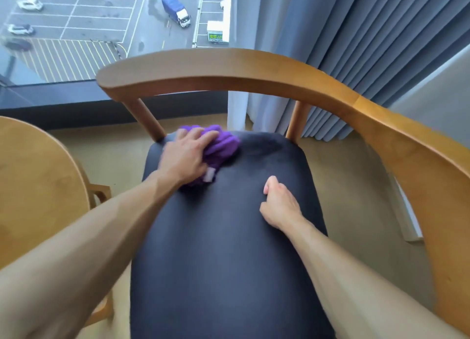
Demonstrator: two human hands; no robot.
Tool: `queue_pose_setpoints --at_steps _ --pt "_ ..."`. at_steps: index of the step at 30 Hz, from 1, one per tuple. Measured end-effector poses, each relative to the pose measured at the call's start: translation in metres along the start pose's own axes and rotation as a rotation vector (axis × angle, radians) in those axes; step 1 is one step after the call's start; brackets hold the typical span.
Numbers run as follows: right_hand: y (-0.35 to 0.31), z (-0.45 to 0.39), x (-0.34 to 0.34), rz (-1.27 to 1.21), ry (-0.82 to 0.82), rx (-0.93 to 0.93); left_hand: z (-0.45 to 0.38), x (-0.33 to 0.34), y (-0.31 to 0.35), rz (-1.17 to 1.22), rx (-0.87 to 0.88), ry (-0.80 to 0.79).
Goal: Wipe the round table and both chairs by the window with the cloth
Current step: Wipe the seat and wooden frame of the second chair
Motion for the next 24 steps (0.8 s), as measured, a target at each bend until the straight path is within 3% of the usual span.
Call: queue_pose_setpoints --at_steps 4,7,10,13,16,18,19,21,24 --pt "-0.004 0.001 0.004 0.022 0.031 0.025 0.046 0.014 -0.036 0.09 -0.55 -0.078" --pt "-0.008 0.0 0.005 0.01 0.053 0.074 0.038 0.005 0.004 0.191 -0.681 -0.098" --pt "-0.009 -0.004 0.003 -0.066 0.08 0.105 0.039 -0.006 0.065 0.247 -0.463 -0.062" --pt "-0.004 -0.003 0.001 -0.165 0.13 0.076 0.067 0.004 0.116 0.192 -0.032 -0.066" --pt "0.004 0.002 0.007 -0.142 0.154 0.007 0.084 0.009 0.083 0.103 0.224 -0.029" --pt "0.007 0.002 0.01 -0.106 0.173 0.009 0.086 0.011 0.031 -0.039 0.278 0.006" --pt "0.007 0.002 0.011 -0.086 0.178 0.012 0.086 0.012 0.003 -0.09 0.228 -0.005" --pt "0.007 0.001 0.012 -0.043 0.175 -0.002 0.081 0.016 -0.049 -0.09 -0.043 -0.051" --pt "0.009 -0.001 0.011 -0.006 0.163 -0.009 0.07 0.018 -0.094 0.313 -0.622 -0.174"
Point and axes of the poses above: each hand's wrist, its own z-axis away from the middle knuckle, its own x-axis out of the palm, y = z × x, the point moved 1 cm from there along -z, towards the middle knuckle, and after that the axes turned 12 degrees about -z, right-handed, at the moved point
